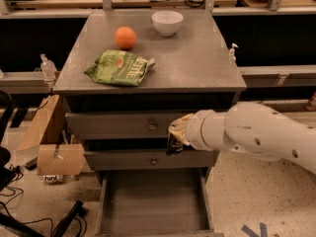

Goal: Pick rxbar chocolate from bottom drawer and place on counter

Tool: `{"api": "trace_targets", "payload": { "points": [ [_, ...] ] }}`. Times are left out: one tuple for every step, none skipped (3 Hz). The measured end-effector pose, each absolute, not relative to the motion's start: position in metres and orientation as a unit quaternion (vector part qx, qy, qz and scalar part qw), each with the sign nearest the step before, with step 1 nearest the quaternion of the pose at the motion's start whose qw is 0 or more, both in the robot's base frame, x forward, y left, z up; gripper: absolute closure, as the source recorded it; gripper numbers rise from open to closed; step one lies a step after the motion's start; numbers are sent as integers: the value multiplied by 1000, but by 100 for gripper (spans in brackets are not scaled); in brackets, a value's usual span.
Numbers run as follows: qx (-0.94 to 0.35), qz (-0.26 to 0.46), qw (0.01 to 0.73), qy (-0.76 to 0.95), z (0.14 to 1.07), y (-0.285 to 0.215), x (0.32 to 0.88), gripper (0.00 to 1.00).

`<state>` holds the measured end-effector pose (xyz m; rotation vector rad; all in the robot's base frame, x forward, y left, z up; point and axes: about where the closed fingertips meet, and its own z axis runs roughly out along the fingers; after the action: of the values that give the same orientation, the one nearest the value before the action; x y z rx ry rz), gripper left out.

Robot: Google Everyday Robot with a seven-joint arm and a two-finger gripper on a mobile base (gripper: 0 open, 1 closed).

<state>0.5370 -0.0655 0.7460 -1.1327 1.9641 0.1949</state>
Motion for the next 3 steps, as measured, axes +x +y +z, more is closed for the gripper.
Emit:
{"api": "trace_targets", "payload": {
  "points": [
    [-470, 28, 452, 758, 829, -66, 542, 100],
    [-480, 10, 488, 729, 924, -44, 551, 100],
    [-465, -11, 510, 723, 993, -41, 572, 100]
  ]
}}
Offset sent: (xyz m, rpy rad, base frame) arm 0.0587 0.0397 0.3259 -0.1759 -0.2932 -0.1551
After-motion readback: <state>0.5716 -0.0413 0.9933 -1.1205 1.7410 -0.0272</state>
